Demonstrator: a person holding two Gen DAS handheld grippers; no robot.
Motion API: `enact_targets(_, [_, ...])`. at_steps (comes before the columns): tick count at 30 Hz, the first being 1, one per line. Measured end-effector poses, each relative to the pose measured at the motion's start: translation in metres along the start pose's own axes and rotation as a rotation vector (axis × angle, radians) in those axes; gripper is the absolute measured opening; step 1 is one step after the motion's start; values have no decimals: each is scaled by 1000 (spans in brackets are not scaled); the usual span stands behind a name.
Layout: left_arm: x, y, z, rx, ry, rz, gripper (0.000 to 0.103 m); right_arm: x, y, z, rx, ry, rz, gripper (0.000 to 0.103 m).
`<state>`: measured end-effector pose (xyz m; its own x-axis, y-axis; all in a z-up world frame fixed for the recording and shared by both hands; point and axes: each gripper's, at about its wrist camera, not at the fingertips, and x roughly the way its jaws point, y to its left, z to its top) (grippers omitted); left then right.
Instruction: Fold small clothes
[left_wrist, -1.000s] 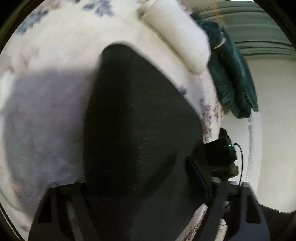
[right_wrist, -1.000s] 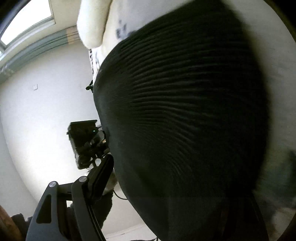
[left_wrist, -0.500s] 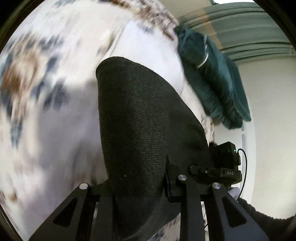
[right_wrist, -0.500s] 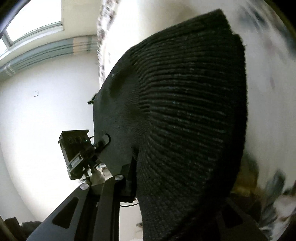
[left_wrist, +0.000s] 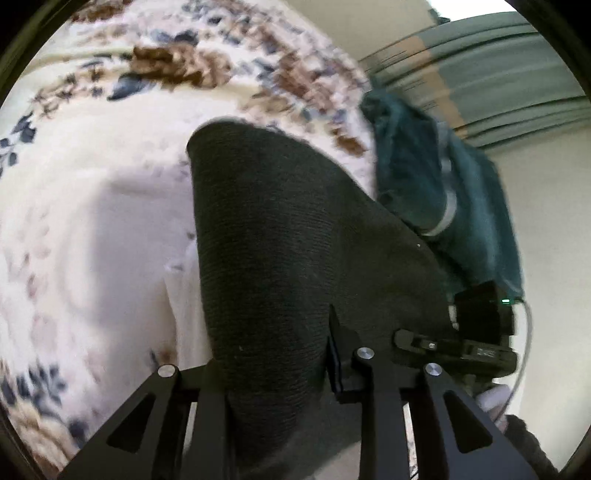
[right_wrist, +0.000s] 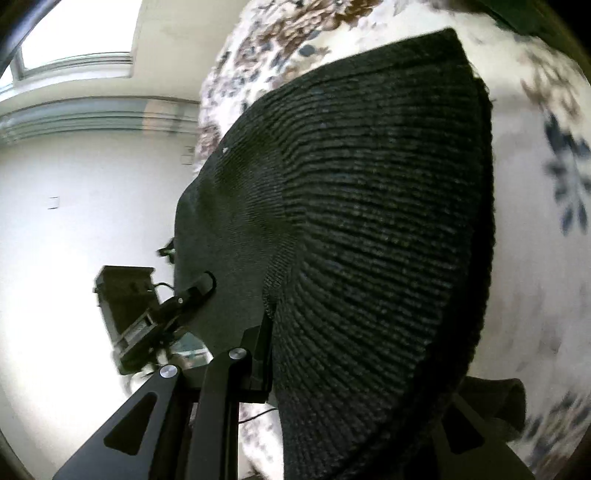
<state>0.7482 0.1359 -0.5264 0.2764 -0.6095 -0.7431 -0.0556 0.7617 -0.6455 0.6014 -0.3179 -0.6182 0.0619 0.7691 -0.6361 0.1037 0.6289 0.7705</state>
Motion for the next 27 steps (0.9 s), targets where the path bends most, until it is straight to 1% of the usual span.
enact_targets(1, [6,3,1,-4,13,29,23,6,-2,6,-2,7,-19,19])
enact_targets(3, [15,7,2,-4,37,69,29,16,-9,17,-8,20,-62,19])
enact_targets(5, [14,7,3,-4,55,75,30,19,-14,22,-4,28,-86,20])
enact_targets(6, [13,5,3,4,63,86,35,17,-14,25,-4,28,-102,22])
enact_targets(7, [10,0,1,23,69,122,38,15,-13,26,-12,28,-121,26])
enact_targets(8, [7,-4,-2,38,72,172,43,7,-10,25,-40,22,-175,38])
enact_targets(9, [5,-7,-2,42,70,201,43,-8,-15,30,-55,9,-233,42])
enact_targets(10, [0,-11,-6,49,60,227,43,-17,-15,21,-72,-2,-291,45])
enact_targets(11, [-5,-17,-13,58,44,267,46,-20,-13,24,-100,-16,-362,54])
enact_targets(14, [-18,-36,-27,117,-38,405,52,-36,3,11,-128,-84,-569,68])
enact_targets(15, [-24,-42,-34,134,-66,431,58,-44,8,3,-125,-117,-630,72])
enact_targets(16, [-28,-46,-37,139,-80,441,63,-53,10,-6,-122,-146,-660,84])
enact_targets(17, [-33,-51,-43,152,-94,458,74,-56,14,-13,-120,-163,-694,96])
enact_targets(18, [-38,-55,-48,157,-105,468,88,-61,19,-21,-123,-178,-743,99])
enact_targets(19, [-43,-63,-55,166,-113,477,93,-66,25,-29,-133,-201,-794,100])
enact_targets(20, [-49,-72,-64,176,-124,496,97,-74,32,-41,-151,-244,-864,100])
enact_targets(22, [-60,-89,-80,202,-157,537,98,-85,53,-64,-200,-297,-970,100])
enact_targets(24, [-78,-110,-101,234,-212,589,99,-95,73,-88,-238,-339,-1027,101])
enact_targets(27, [-113,-140,-139,244,-280,620,103,-120,104,-129,-269,-406,-1066,101])
